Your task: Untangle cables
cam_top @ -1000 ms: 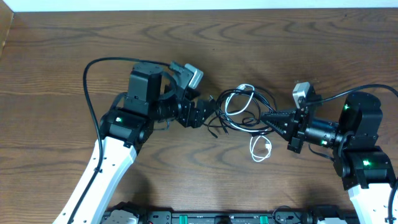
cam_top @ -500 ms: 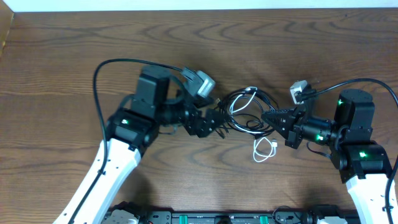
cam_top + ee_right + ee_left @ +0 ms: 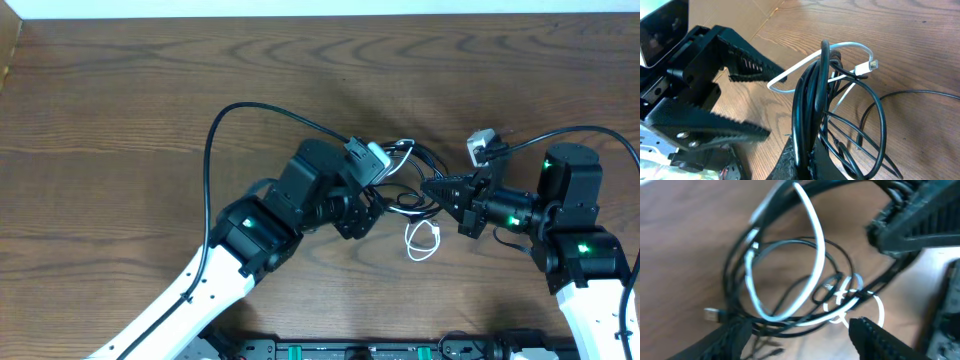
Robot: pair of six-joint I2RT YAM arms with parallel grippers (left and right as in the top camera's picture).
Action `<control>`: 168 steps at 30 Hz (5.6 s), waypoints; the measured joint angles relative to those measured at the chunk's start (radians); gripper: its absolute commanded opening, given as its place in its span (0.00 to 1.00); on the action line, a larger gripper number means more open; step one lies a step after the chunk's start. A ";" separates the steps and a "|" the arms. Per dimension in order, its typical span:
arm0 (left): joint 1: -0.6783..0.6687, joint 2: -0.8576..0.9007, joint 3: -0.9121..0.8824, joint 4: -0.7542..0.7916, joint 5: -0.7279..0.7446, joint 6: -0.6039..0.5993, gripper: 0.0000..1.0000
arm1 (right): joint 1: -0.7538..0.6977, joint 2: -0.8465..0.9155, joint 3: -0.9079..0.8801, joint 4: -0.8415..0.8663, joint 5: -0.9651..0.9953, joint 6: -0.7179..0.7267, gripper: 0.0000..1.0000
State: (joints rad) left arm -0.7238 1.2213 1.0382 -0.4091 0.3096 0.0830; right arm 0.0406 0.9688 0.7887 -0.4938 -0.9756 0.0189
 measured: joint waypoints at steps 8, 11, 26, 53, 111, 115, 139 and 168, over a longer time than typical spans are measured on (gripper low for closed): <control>-0.014 0.000 0.000 0.068 -0.114 0.001 0.69 | 0.000 0.000 0.000 -0.022 0.004 0.000 0.01; -0.014 0.000 0.000 0.093 -0.126 0.001 0.69 | 0.000 0.000 0.000 -0.027 0.004 0.000 0.01; -0.014 0.007 0.000 0.109 -0.129 0.000 0.59 | 0.000 0.000 0.000 -0.027 0.003 0.000 0.01; -0.018 -0.225 0.000 0.137 -0.259 -0.031 0.07 | 0.000 0.000 0.000 -0.027 -0.002 0.000 0.01; 0.600 -0.477 0.034 0.427 -0.425 -0.362 0.07 | 0.002 0.238 0.000 -0.227 0.787 0.321 0.01; 0.600 -0.466 0.041 0.315 -0.353 -0.387 0.08 | 0.002 0.238 0.000 -0.133 0.582 0.224 0.01; 0.603 -0.123 0.043 -0.117 0.184 -0.405 0.97 | 0.002 0.238 0.000 0.212 -0.047 0.114 0.01; 0.208 -0.090 -0.155 -0.087 0.248 -0.972 0.59 | 0.000 0.238 0.000 0.268 0.131 0.515 0.01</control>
State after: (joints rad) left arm -0.5159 1.1316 0.8833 -0.4957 0.5571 -0.8886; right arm 0.0406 1.2072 0.7883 -0.2256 -0.8448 0.5343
